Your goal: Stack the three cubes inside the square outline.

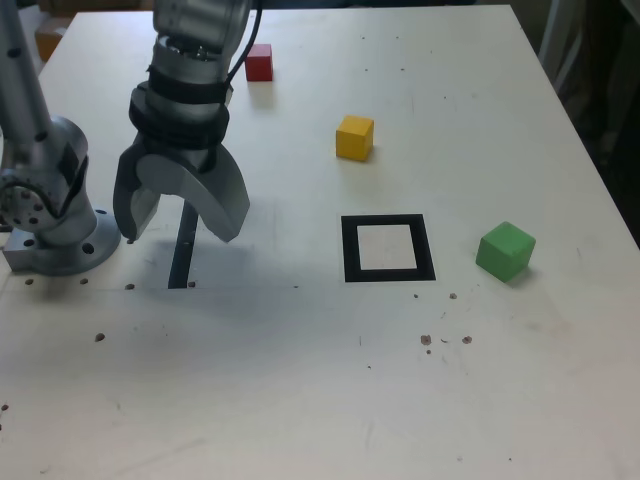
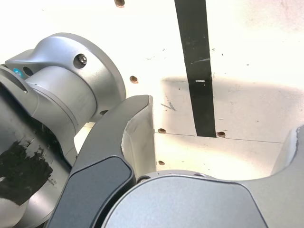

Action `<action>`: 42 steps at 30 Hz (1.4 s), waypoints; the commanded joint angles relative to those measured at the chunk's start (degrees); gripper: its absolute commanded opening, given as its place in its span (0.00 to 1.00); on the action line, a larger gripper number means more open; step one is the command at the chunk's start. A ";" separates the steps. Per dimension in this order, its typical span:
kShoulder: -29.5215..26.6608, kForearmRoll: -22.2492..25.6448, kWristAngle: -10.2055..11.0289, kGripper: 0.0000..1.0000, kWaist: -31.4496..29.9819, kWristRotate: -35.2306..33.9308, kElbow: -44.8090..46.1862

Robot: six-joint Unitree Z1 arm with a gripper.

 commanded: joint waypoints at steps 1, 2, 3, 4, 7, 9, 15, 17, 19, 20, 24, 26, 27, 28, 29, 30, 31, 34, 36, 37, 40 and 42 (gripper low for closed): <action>-0.54 -0.19 -0.13 0.96 0.08 0.07 0.30; -0.64 -0.27 -0.17 0.96 0.08 0.07 0.37; -0.71 -0.32 -0.21 0.96 0.08 0.07 0.41; -0.76 -0.34 -0.24 0.96 0.08 0.07 0.42; -0.71 -0.36 -0.25 0.97 0.08 0.07 0.29; -0.62 -0.39 -0.20 0.97 0.08 0.07 0.12; -0.44 -0.33 -0.14 0.97 0.08 0.04 -0.42; -0.45 -0.17 -0.14 0.97 0.08 0.01 -0.56; -0.45 0.09 -0.04 0.98 0.08 -0.01 -0.75; -0.47 0.25 0.10 0.98 0.11 -0.01 -0.86; -0.48 1.53 0.60 0.98 0.67 0.02 -1.78; -0.35 2.74 0.66 0.98 1.57 0.71 -2.73; -0.27 3.65 0.66 0.98 2.25 1.57 -3.47; -0.19 4.74 0.65 0.98 3.07 2.69 -4.39; -0.11 6.02 0.64 0.98 4.01 3.98 -5.49; -0.04 7.44 0.65 0.98 5.02 5.36 -6.71; 0.00 8.96 0.71 0.98 6.06 6.78 -8.04; 0.08 12.83 1.35 0.98 8.96 10.34 -11.84; 0.16 14.25 2.25 0.98 10.97 12.41 -13.91; 0.21 14.57 2.74 0.98 12.10 13.57 -14.85; 0.40 14.75 4.07 0.98 15.86 17.06 -17.17; 0.51 14.76 5.38 0.98 18.97 19.24 -18.81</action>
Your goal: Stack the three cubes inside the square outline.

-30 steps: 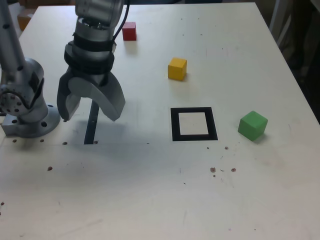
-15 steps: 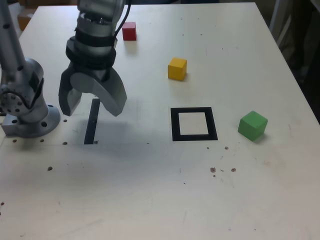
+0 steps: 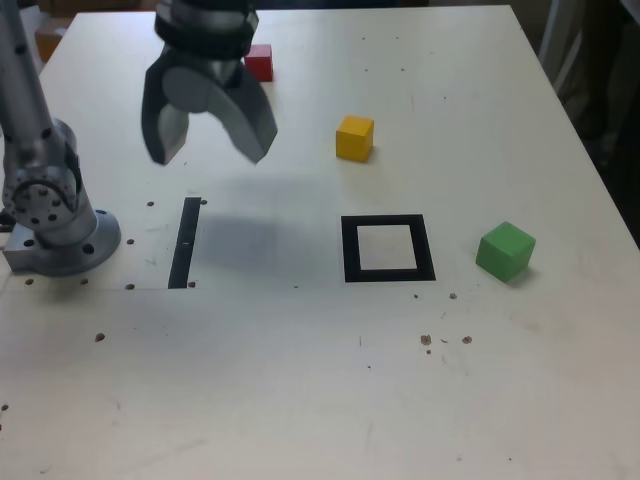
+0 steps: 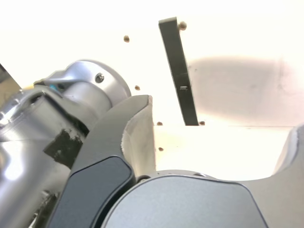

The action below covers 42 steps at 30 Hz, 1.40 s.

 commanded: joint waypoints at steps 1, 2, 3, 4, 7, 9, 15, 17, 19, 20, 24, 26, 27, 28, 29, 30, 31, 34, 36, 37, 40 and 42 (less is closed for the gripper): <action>0.39 0.11 1.56 0.98 3.49 2.09 -1.77; 0.52 0.13 2.35 0.98 4.99 2.88 -2.46; 0.73 0.19 3.24 0.98 6.53 3.69 -3.22; 1.02 0.30 4.17 0.99 8.12 4.52 -4.07; 2.49 0.94 6.49 0.99 13.21 7.28 -7.35; 3.58 1.67 7.69 1.00 16.44 9.08 -10.04; 5.74 4.12 11.24 1.00 24.26 12.97 -17.40; 6.47 4.58 12.24 1.00 26.34 14.23 -19.56; 7.55 4.67 12.91 0.99 28.50 15.87 -22.00; 8.10 4.64 13.09 0.99 29.26 16.57 -22.98; 10.59 4.64 14.82 0.99 31.46 18.40 -26.66; 11.84 4.60 15.83 0.99 32.28 18.77 -28.16; 12.52 4.56 16.23 0.99 32.66 18.95 -28.91; 13.22 4.50 16.50 0.99 33.00 19.17 -29.65; 14.01 4.43 16.64 0.99 33.30 19.46 -30.44; 14.88 4.35 16.68 0.99 33.56 19.83 -31.31; 15.84 4.29 16.69 0.99 33.76 20.25 -32.25; 19.00 3.95 16.72 0.99 34.28 21.62 -35.32; 21.24 3.83 16.75 0.99 34.80 22.57 -37.62; 22.33 3.86 16.76 0.99 35.14 23.02 -38.80; 25.78 4.58 16.77 0.99 36.45 24.13 -42.81; 27.53 5.22 16.75 0.99 37.27 24.32 -44.88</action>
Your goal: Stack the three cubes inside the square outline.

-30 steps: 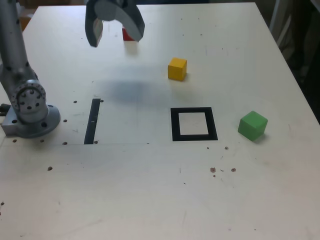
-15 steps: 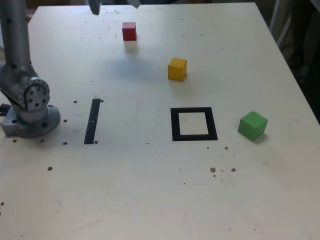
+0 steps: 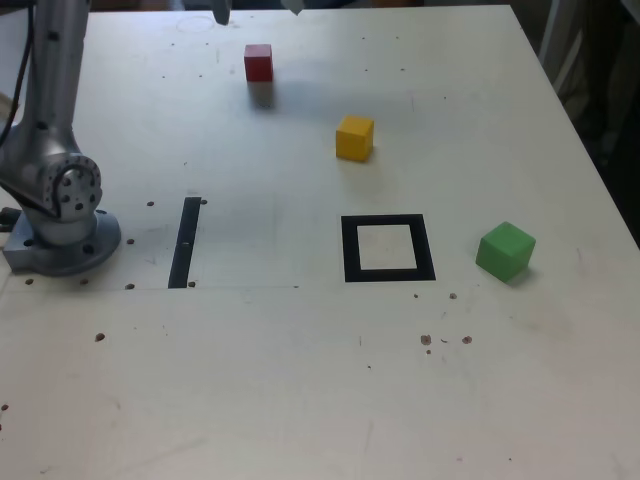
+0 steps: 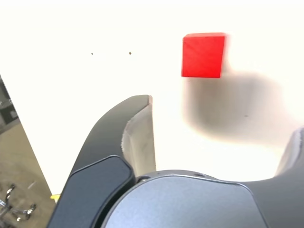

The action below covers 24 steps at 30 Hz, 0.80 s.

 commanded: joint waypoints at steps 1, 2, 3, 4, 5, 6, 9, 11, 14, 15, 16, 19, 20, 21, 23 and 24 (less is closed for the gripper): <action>2.17 0.84 0.06 0.99 1.04 0.10 -2.60; 2.83 1.13 0.03 0.99 1.42 -0.09 -3.34; 3.44 1.44 0.00 0.99 1.80 -0.30 -3.98; 3.99 1.76 -0.04 0.99 2.16 -0.57 -4.54; 4.46 2.09 -0.09 0.99 2.48 -0.91 -4.99; 4.88 2.38 -0.13 0.99 2.73 -1.29 -5.36; 6.05 3.02 0.04 0.99 3.11 -2.51 -6.23; 6.76 3.15 0.63 0.99 3.16 -3.38 -6.60; 7.83 3.22 2.03 0.99 3.20 -4.34 -7.16; 8.16 3.37 2.49 0.99 3.21 -4.54 -7.34; 8.52 3.65 3.00 0.99 3.19 -4.70 -7.54; 8.99 4.54 3.59 0.98 3.12 -4.81 -7.91; 9.10 4.83 3.68 0.98 3.10 -4.85 -7.99; 9.18 5.04 3.72 0.97 3.10 -4.89 -8.04; 9.44 5.20 3.73 0.97 3.21 -4.97 -8.18; 9.68 5.19 3.69 0.97 3.29 -5.01 -8.28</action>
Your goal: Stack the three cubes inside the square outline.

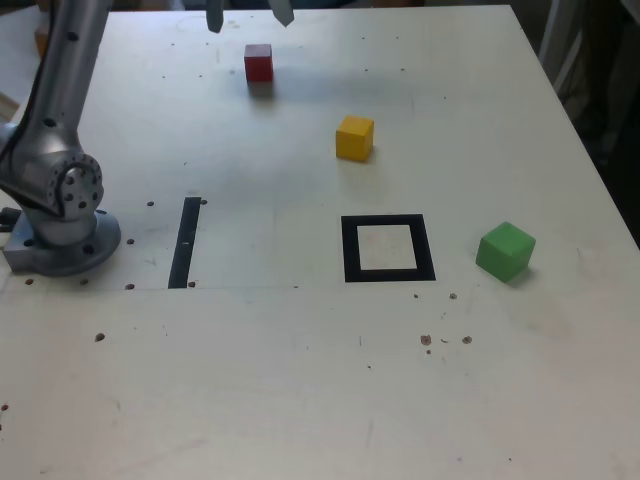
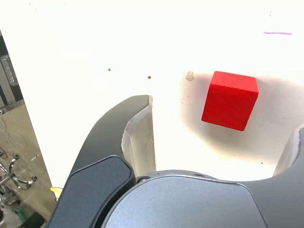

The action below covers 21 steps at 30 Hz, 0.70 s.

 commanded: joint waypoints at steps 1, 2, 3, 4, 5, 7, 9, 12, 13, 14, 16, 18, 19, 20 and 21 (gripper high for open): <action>0.88 0.31 0.04 0.97 0.26 -0.16 -0.56; 1.20 0.19 -0.04 0.98 0.36 -0.17 -0.68; 1.55 0.04 -0.14 0.98 0.47 -0.17 -0.82; 1.92 -0.09 -0.28 0.98 0.58 -0.17 -1.00; 2.29 -0.22 -0.45 0.99 0.70 -0.17 -1.21; 3.05 -0.52 -0.86 0.99 0.92 -0.15 -1.54; 4.00 -0.85 -1.36 0.99 1.15 -0.12 -1.78; 4.94 -1.24 -1.87 0.99 1.31 -0.09 -1.88; 5.15 -1.30 -2.05 0.99 1.33 -0.09 -1.90; 5.31 -1.33 -2.19 0.98 1.35 -0.09 -1.92; 5.64 -1.23 -2.49 0.97 1.37 -0.09 -1.95; 6.13 -1.12 -2.71 0.95 1.37 -0.09 -2.02; 6.45 -1.08 -2.70 0.93 1.37 -0.08 -2.09; 6.78 -1.08 -2.62 0.92 1.37 -0.07 -2.19; 7.10 -1.10 -2.51 0.91 1.37 -0.05 -2.30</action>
